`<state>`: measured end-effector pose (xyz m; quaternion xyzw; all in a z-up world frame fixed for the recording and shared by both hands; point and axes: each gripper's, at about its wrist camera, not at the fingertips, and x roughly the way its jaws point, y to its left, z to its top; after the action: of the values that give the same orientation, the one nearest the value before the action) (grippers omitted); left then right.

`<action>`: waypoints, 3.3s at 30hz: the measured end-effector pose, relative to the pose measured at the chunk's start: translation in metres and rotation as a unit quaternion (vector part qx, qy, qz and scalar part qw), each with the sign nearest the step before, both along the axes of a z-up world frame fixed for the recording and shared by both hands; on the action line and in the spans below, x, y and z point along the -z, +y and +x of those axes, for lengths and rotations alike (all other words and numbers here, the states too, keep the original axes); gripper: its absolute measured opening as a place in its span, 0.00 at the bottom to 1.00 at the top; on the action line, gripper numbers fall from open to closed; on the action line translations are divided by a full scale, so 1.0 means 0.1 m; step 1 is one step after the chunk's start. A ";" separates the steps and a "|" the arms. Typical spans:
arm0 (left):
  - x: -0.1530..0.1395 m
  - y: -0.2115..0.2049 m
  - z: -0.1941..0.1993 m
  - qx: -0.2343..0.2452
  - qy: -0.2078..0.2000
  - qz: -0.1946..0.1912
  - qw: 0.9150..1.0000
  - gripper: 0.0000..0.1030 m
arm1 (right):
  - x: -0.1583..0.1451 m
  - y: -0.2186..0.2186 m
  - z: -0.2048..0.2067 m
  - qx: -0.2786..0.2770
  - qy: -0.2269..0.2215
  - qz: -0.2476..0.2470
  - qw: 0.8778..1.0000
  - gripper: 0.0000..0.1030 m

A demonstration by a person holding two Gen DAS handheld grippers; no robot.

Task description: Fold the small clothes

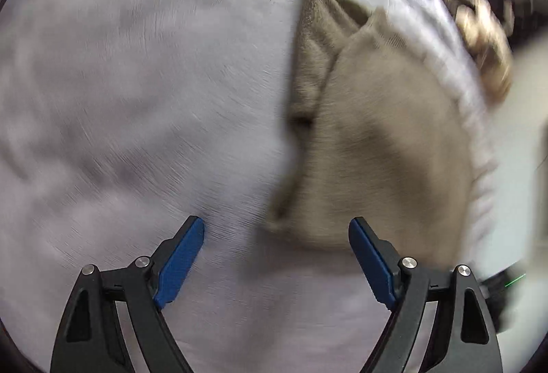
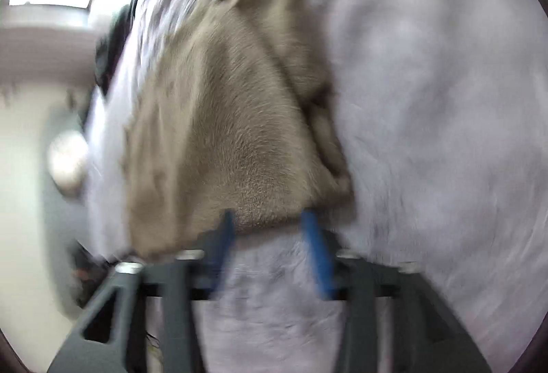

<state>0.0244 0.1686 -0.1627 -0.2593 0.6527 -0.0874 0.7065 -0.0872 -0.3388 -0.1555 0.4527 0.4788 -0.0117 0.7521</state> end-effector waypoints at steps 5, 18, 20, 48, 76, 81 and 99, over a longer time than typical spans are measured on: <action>0.19 0.02 -0.02 -0.108 0.010 -0.105 0.989 0.72 | 0.36 -0.27 -0.22 0.155 -0.031 0.132 0.979 0.61; 0.11 -0.08 -0.04 0.008 -0.053 0.015 0.998 0.14 | 0.11 -0.36 0.22 0.026 0.024 -0.011 0.999 0.11; 0.13 -0.02 -0.06 0.008 -0.048 0.011 0.999 0.15 | 0.22 -0.33 0.33 -0.001 0.040 -0.038 0.998 0.11; -0.16 -0.43 0.21 0.151 -0.074 0.096 0.981 0.16 | 0.14 -0.02 0.17 -0.009 0.071 -0.068 0.995 0.04; -0.51 -0.61 -0.20 0.136 -0.082 0.193 0.968 0.99 | -0.33 0.88 0.08 -0.119 0.077 -0.118 0.983 0.42; -0.53 -0.55 -0.21 0.121 -0.088 0.199 0.968 0.99 | -0.41 1.11 0.10 -0.149 0.067 -0.129 0.978 0.58; -0.71 -0.18 -0.25 0.110 -0.148 0.199 0.962 0.99 | -0.41 1.79 0.18 -0.193 0.075 -0.138 0.969 0.65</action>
<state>-0.0004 0.1503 -0.0912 -0.0240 0.5694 -0.0701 0.8187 -0.0697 -0.1595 -0.1147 0.2416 0.6057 0.0343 0.7573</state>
